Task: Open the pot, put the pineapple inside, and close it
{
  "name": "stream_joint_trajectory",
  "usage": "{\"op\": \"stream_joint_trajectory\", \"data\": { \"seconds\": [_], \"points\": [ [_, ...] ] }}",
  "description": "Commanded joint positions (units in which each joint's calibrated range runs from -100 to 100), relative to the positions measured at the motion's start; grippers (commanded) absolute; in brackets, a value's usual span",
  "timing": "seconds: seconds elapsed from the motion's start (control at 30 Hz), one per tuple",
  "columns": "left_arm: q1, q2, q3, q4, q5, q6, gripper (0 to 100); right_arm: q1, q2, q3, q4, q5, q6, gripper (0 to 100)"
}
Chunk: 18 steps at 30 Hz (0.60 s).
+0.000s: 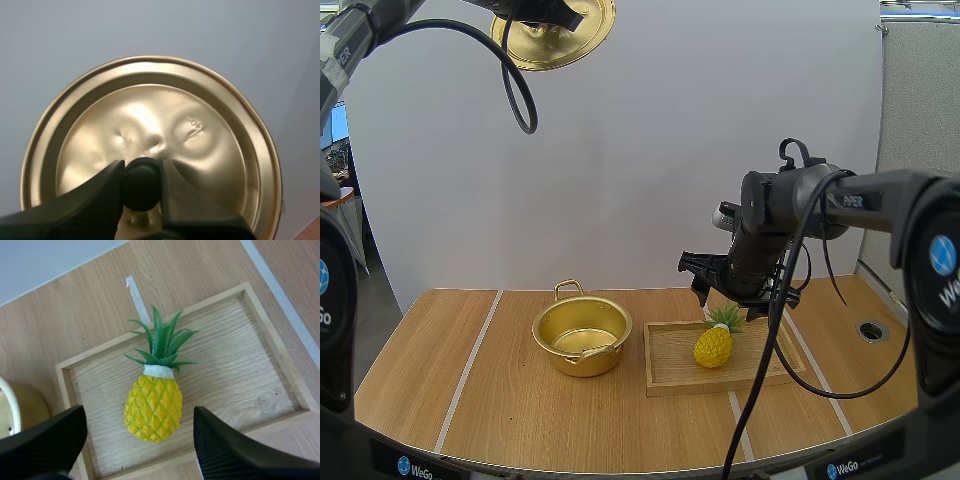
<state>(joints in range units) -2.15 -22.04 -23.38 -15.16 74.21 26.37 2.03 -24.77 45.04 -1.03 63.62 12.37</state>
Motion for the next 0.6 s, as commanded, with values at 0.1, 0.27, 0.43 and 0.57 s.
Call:
{"op": "stream_joint_trajectory", "data": {
  "seconds": [0.1, 0.27, 0.43, 0.57],
  "points": [
    [-0.12, -0.4, -0.5, -0.1, -2.0, -0.3, 0, -0.2, 3.4, -0.6, -1.4, -3.3, 1.9, 100],
    [-0.12, -0.4, -0.5, -0.1, -2.0, -0.3, 0, -0.2, 6.2, -0.7, -1.5, -5.6, 3.3, 100],
    [-0.12, -0.4, -0.5, -0.1, -2.0, -0.3, 0, -0.2, 8.5, -0.7, -1.6, -7.1, 3.4, 100],
    [-0.12, -0.4, -0.5, -0.1, -2.0, -0.3, 0, -0.2, 10.0, -0.7, -1.6, -8.8, 3.7, 100]
  ]
}}
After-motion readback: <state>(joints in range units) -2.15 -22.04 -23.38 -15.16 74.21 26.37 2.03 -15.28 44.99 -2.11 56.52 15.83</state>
